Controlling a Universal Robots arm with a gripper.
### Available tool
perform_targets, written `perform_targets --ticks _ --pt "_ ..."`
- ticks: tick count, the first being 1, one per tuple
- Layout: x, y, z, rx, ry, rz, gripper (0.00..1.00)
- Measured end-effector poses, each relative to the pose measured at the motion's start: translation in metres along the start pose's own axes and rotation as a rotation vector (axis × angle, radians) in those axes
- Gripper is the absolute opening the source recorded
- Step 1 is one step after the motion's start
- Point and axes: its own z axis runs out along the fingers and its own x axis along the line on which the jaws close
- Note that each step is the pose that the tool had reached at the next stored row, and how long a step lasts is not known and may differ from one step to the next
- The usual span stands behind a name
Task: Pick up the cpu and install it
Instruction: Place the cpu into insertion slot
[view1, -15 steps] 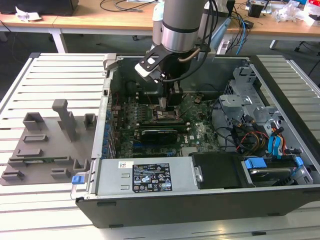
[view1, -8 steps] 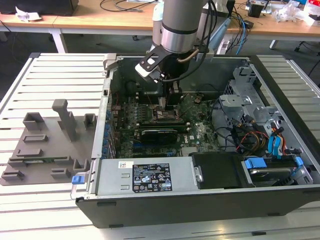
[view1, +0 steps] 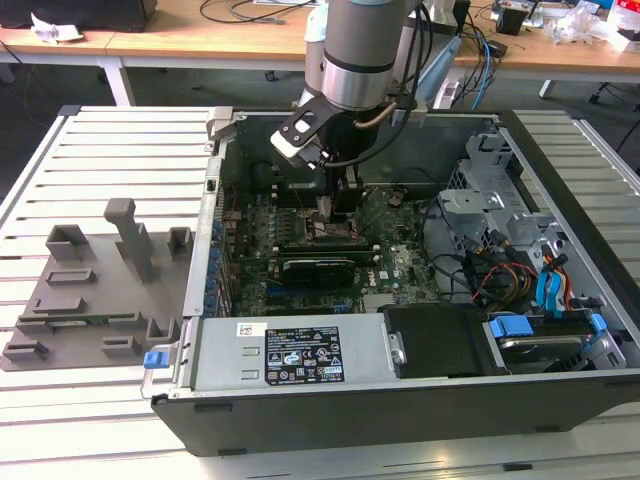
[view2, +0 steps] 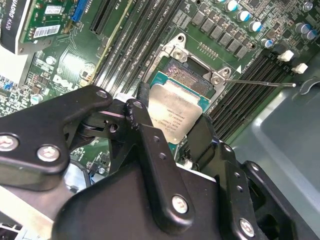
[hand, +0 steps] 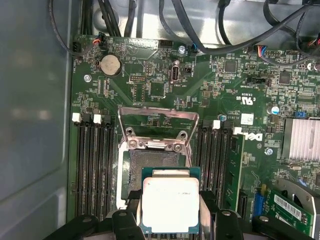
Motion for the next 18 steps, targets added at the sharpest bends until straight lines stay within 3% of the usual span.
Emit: perform_targets --ticks 9,18 --pt "0.0005 0.0003 0.0048 0.0000 -0.0001 0.000 0.55" --pt "0.0063 0.0018 0.0150 -0.0001 0.0001 0.002 0.55"
